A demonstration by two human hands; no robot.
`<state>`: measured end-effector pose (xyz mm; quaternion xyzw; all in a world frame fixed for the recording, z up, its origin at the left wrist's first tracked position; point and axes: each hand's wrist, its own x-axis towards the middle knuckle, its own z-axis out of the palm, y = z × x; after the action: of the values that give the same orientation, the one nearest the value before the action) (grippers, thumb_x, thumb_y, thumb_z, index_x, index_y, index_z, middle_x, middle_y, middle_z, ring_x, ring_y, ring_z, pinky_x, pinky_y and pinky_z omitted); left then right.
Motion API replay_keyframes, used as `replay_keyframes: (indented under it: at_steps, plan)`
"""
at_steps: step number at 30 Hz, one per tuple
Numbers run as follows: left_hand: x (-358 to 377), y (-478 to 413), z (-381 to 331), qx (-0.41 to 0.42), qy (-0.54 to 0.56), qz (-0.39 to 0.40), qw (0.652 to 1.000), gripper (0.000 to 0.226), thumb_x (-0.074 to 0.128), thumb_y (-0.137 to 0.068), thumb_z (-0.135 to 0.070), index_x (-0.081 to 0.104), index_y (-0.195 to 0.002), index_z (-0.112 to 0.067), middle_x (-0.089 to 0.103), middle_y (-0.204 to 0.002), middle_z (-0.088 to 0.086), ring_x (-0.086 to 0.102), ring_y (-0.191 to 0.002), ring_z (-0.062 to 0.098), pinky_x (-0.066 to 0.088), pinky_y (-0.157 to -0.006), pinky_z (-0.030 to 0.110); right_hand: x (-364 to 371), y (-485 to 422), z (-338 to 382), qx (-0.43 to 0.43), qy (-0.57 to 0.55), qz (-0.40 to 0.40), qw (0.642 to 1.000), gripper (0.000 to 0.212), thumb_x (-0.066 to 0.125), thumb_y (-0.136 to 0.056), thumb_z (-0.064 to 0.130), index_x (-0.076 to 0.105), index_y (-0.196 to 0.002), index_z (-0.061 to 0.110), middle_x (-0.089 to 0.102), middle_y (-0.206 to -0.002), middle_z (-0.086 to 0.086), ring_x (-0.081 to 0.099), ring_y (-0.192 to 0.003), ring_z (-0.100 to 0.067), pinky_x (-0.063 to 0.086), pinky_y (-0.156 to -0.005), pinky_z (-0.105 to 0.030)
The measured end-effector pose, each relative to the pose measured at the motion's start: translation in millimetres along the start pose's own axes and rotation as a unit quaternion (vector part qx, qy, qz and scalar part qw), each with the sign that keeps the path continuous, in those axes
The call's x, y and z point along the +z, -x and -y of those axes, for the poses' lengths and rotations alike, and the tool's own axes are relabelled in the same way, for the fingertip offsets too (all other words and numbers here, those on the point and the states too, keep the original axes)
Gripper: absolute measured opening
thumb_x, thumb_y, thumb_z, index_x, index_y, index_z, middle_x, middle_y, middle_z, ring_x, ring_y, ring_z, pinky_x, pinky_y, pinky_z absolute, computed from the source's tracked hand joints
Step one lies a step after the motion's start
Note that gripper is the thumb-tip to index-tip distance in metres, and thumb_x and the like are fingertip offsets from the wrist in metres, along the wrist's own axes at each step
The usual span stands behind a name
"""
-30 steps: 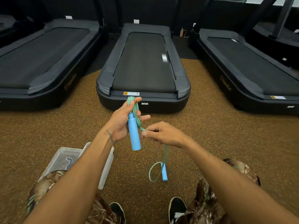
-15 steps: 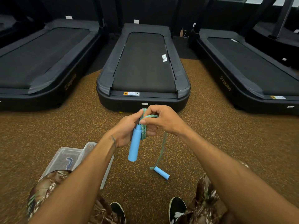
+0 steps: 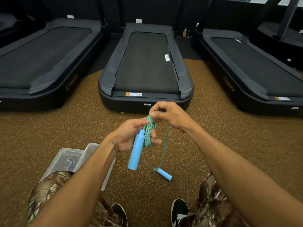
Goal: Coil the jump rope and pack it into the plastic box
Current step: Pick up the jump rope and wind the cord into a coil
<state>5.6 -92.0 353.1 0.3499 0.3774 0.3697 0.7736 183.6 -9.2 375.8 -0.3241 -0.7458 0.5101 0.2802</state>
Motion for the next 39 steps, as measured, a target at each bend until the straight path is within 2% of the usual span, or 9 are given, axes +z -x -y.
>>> replay_keyframes:
  at_steps: [3,8,13,17,23,30,33,35,39]
  plan:
    - [-3.2,0.1,3.2,-0.005,0.000,0.015,1.000,0.043,0.042,-0.101,-0.020,0.049,-0.143,-0.009,0.061,-0.078,0.017,0.069,-0.088,0.043,0.033,-0.109,0.063,-0.7,-0.8,-3.7,0.002,0.002,-0.001,1.000,0.005,0.076,-0.085,0.020,0.074,-0.087,0.016,0.070,-0.082,-0.001,0.064,-0.076,-0.012,0.052,-0.072,-0.031]
    - [1.5,2.4,1.7,-0.003,0.008,0.035,0.999,0.040,0.048,-0.097,-0.019,0.059,-0.134,-0.008,0.058,-0.076,0.017,0.065,-0.085,0.039,0.052,-0.093,0.054,-4.8,0.5,-11.6,0.018,0.018,-0.013,1.000,0.011,0.069,-0.092,0.024,0.077,-0.091,0.017,0.074,-0.086,0.003,0.066,-0.083,-0.008,0.051,-0.080,-0.031]
    - [4.2,2.0,1.1,-0.005,0.021,0.041,0.999,0.041,0.053,-0.093,-0.020,0.061,-0.131,-0.007,0.058,-0.074,0.016,0.060,-0.084,0.037,0.055,-0.087,0.051,-2.9,0.9,-12.0,0.029,0.034,-0.015,0.999,0.015,0.065,-0.095,0.027,0.077,-0.091,0.018,0.074,-0.085,0.006,0.065,-0.083,-0.006,0.049,-0.080,-0.032]
    - [0.4,1.2,0.5,0.003,0.006,0.046,0.999,0.040,0.053,-0.095,-0.023,0.061,-0.131,-0.009,0.059,-0.074,0.015,0.066,-0.082,0.038,0.050,-0.095,0.055,-2.4,2.1,-13.7,0.025,0.024,-0.009,0.999,0.022,0.062,-0.096,0.035,0.074,-0.094,0.017,0.072,-0.088,-0.007,0.062,-0.082,-0.013,0.048,-0.077,-0.037]
    - [-2.0,3.0,-2.4,0.022,0.001,0.050,0.999,0.039,0.047,-0.098,-0.023,0.059,-0.132,-0.008,0.057,-0.069,0.013,0.070,-0.076,0.037,0.039,-0.103,0.058,1.1,6.9,-21.9,0.046,-0.034,-0.018,0.998,0.021,0.056,-0.101,0.031,0.072,-0.098,0.018,0.060,-0.083,-0.009,0.043,-0.067,-0.015,0.037,-0.059,-0.027]
    - [4.5,3.3,-4.9,0.070,0.057,0.056,0.994,0.038,0.046,-0.100,-0.023,0.053,-0.134,-0.008,0.056,-0.069,0.010,0.069,-0.074,0.035,0.048,-0.091,0.056,7.2,15.8,-23.4,0.081,-0.064,0.006,0.995,0.021,0.050,-0.103,0.020,0.070,-0.106,0.024,0.061,-0.093,-0.013,0.052,-0.076,-0.020,0.048,-0.070,-0.034]
    - [7.3,2.5,-12.7,0.099,0.058,0.039,0.993,0.044,0.043,-0.100,-0.025,0.053,-0.139,-0.009,0.058,-0.071,0.008,0.070,-0.077,0.033,0.051,-0.092,0.054,13.0,19.6,-28.3,0.109,-0.072,0.027,0.991,0.023,0.047,-0.105,0.028,0.070,-0.108,0.028,0.065,-0.085,-0.003,0.054,-0.082,-0.025,0.045,-0.076,-0.042]
    - [7.5,2.4,-17.0,0.115,0.059,0.027,0.991,0.042,0.045,-0.099,-0.026,0.057,-0.137,-0.013,0.058,-0.074,0.007,0.069,-0.082,0.033,0.050,-0.095,0.054,15.8,21.6,-28.0,0.117,-0.062,0.043,0.990,0.022,0.049,-0.105,0.029,0.071,-0.102,0.030,0.062,-0.076,0.006,0.051,-0.079,-0.022,0.044,-0.075,-0.039]
    - [8.2,3.5,-22.8,0.145,0.067,-0.004,0.987,0.041,0.044,-0.100,-0.025,0.057,-0.138,-0.016,0.058,-0.075,0.007,0.066,-0.083,0.030,0.058,-0.088,0.048,17.8,24.9,-26.6,0.123,-0.016,0.041,0.991,0.020,0.056,-0.101,0.029,0.074,-0.095,0.034,0.064,-0.078,0.003,0.057,-0.070,-0.012,0.048,-0.071,-0.032]
